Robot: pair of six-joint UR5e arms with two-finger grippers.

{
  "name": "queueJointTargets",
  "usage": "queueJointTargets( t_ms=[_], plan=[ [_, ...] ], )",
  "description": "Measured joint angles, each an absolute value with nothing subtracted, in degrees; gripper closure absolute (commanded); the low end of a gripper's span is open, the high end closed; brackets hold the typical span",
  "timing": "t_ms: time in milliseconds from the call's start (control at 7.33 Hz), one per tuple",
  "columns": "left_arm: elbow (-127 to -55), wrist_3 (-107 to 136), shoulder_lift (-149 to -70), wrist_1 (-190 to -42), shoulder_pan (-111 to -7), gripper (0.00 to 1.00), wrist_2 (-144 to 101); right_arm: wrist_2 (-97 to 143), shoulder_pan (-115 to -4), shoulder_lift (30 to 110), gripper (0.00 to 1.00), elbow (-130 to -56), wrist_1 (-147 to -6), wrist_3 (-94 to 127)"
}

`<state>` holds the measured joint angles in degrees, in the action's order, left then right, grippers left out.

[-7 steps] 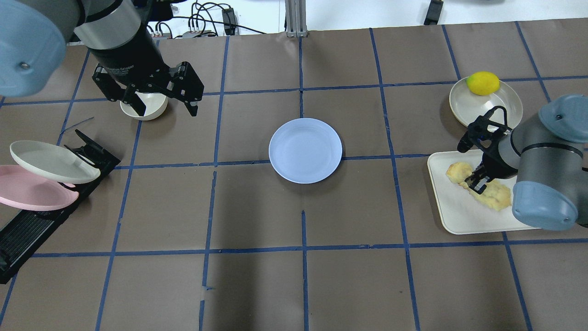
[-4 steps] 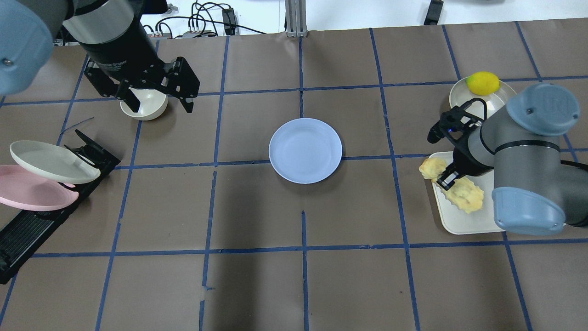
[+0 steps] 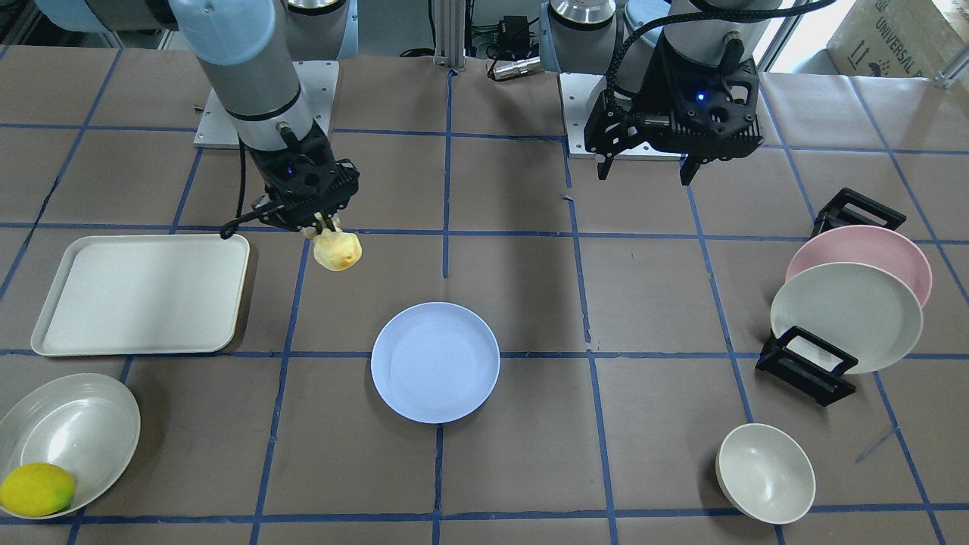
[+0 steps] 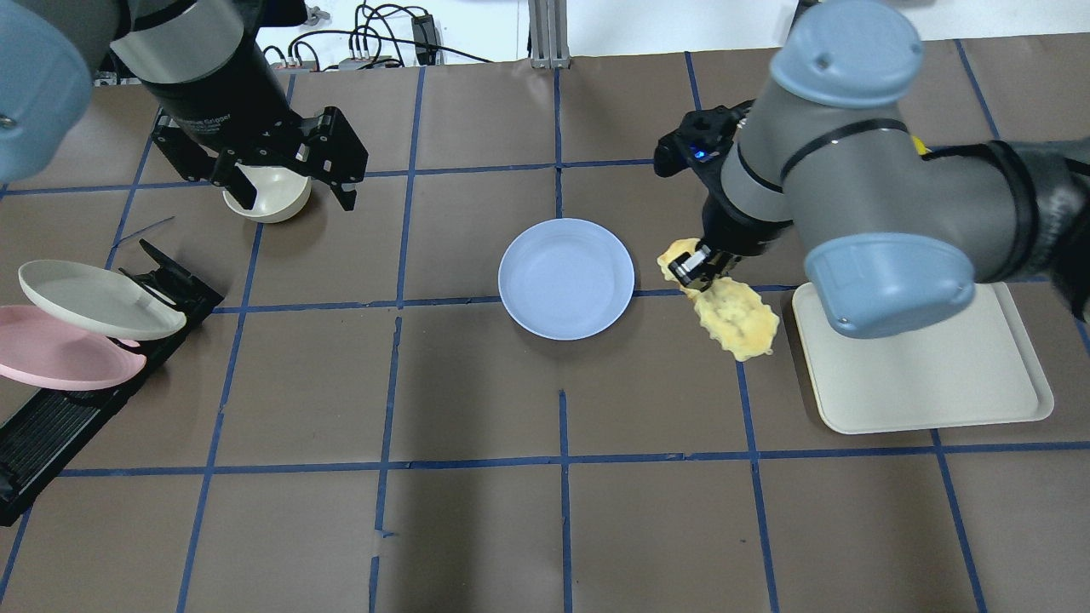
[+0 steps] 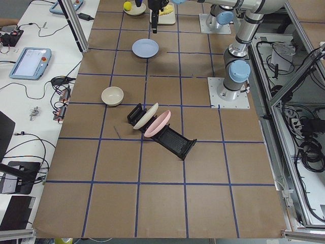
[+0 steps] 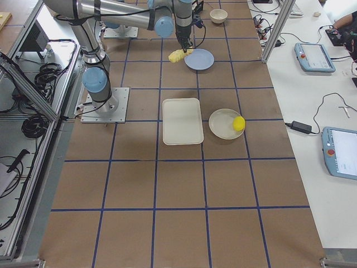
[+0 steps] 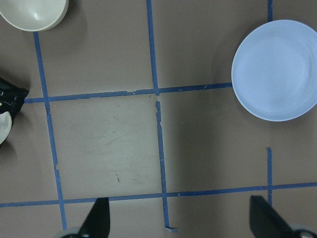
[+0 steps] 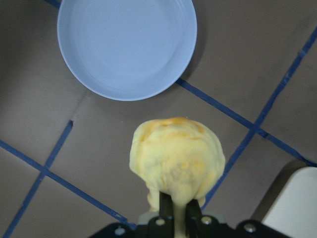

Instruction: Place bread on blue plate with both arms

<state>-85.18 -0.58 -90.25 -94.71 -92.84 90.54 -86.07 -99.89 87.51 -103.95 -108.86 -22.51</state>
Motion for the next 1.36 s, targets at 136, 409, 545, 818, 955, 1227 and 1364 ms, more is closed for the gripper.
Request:
queueJointTargets(
  t_ms=[136, 409, 545, 818, 955, 1227, 1364],
  plan=[
    [-84.74, -0.35, -90.27, -94.85, -92.87, 0.00, 90.57, -86.01, -102.62, 82.56, 0.84, -100.75, -110.07, -20.36],
    [-84.25, -0.20, -90.32, -95.54, -92.85, 0.00, 90.61, -85.91, -105.55, 71.63, 0.83, -98.20, -119.55, -19.38],
    [-83.99, -0.18, -90.40, -95.77, -92.80, 0.00, 90.61, -85.93, -106.64, 67.01, 0.82, -97.47, -124.53, -19.18],
    [-83.39, -0.17, -90.68, -95.96, -92.74, 0.00, 90.60, -86.07, -108.47, 63.02, 0.80, -94.16, -127.69, -18.94],
    [-83.30, -0.19, -90.78, -95.96, -92.71, 0.00, 90.56, -86.06, -109.20, 61.85, 0.80, -92.78, -127.98, -18.90],
    [-83.24, -0.25, -90.94, -95.82, -92.66, 0.00, 90.57, -85.95, -110.03, 59.61, 0.01, -91.20, -128.54, -18.90],
    [-83.24, -0.26, -91.00, -95.78, -92.65, 0.00, 90.55, -86.23, -110.13, 59.05, 0.00, -90.84, -128.68, -19.05]
  ],
)
